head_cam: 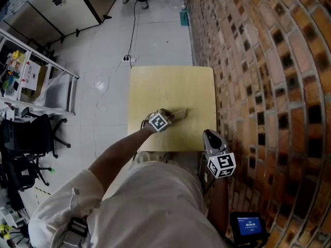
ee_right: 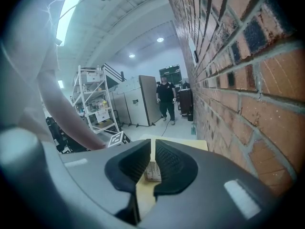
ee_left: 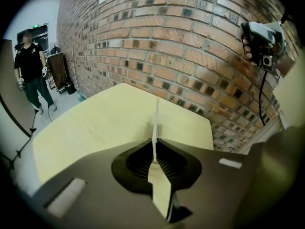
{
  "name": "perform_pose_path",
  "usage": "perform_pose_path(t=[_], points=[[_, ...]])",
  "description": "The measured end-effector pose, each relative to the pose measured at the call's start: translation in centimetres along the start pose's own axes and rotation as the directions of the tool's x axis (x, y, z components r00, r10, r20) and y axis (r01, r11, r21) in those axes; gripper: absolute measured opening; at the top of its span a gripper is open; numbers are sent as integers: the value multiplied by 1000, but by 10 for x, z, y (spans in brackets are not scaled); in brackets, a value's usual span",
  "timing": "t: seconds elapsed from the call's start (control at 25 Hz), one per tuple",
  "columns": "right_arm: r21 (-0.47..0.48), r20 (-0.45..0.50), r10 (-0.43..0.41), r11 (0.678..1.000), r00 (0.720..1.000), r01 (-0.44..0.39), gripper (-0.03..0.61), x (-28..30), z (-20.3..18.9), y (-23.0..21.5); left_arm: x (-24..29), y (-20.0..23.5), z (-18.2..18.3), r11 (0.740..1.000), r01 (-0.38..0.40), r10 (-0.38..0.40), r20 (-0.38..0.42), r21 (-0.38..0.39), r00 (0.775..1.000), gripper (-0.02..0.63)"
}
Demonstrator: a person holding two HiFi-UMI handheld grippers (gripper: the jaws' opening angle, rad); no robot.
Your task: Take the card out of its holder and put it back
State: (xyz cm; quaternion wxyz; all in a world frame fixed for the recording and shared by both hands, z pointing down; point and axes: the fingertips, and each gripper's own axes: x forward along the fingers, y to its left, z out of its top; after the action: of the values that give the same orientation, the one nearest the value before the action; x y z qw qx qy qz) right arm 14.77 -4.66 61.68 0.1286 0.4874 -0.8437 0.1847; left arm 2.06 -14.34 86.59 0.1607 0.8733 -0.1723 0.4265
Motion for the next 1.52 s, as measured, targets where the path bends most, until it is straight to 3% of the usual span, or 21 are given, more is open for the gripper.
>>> perform_pose_path(t=[0.2, 0.36, 0.56, 1.52], points=[[-8, 9, 11, 1000, 1000, -11, 20, 6, 1, -7, 2, 10, 9, 1000, -12, 12, 24, -22, 1000, 34], [1, -4, 12, 1000, 1000, -12, 20, 0, -12, -13, 18, -3, -3, 999, 24, -24, 6, -46, 1000, 34], [10, -10, 19, 1000, 1000, -19, 20, -3, -14, -3, -2, -6, 0, 1000, 2, -1, 32, -26, 999, 34], [-5, 23, 50, 999, 998, -50, 20, 10, -4, -9, -43, 3, 21, 997, -18, 28, 137, -78, 990, 34]])
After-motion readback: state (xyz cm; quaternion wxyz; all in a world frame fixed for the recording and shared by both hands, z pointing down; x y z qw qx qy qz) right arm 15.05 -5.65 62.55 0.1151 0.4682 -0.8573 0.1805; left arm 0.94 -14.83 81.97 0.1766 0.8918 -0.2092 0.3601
